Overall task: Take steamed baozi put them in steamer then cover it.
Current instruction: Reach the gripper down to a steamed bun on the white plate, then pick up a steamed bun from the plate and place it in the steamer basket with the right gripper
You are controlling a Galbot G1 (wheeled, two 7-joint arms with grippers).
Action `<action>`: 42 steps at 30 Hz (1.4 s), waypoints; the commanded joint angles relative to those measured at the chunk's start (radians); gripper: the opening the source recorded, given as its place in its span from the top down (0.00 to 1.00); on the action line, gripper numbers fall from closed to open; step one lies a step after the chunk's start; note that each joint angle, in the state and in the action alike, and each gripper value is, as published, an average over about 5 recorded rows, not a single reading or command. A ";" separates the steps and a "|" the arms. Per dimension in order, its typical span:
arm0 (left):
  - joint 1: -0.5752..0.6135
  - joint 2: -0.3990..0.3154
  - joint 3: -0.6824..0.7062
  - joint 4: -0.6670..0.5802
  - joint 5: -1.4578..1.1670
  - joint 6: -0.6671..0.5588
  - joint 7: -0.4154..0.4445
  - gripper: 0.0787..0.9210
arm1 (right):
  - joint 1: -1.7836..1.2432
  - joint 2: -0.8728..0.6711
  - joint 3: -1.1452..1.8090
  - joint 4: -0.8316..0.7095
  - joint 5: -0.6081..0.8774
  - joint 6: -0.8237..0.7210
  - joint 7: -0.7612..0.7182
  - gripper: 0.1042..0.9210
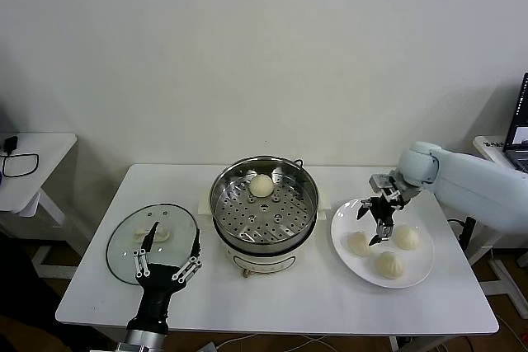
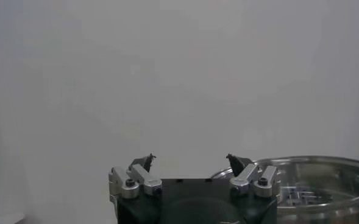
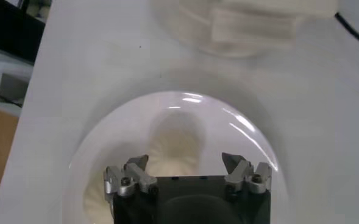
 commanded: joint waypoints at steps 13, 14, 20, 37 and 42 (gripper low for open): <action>0.002 -0.001 -0.005 0.008 0.000 -0.008 -0.005 0.12 | -0.073 0.023 0.014 -0.031 -0.027 -0.018 0.040 0.12; 0.002 -0.002 -0.005 0.008 0.000 -0.007 -0.005 0.12 | -0.075 0.024 0.015 -0.032 -0.031 -0.018 0.040 0.12; 0.000 -0.002 -0.005 0.009 0.000 -0.007 -0.007 0.12 | -0.087 0.030 0.028 -0.039 -0.047 -0.014 0.044 0.21; -0.016 0.003 -0.001 0.002 -0.001 0.001 -0.011 0.12 | 0.242 0.041 -0.074 0.014 0.001 -0.009 -0.120 0.33; -0.023 0.009 0.003 -0.004 -0.002 0.004 -0.013 0.12 | 0.461 0.121 -0.152 0.023 0.076 -0.012 -0.210 0.33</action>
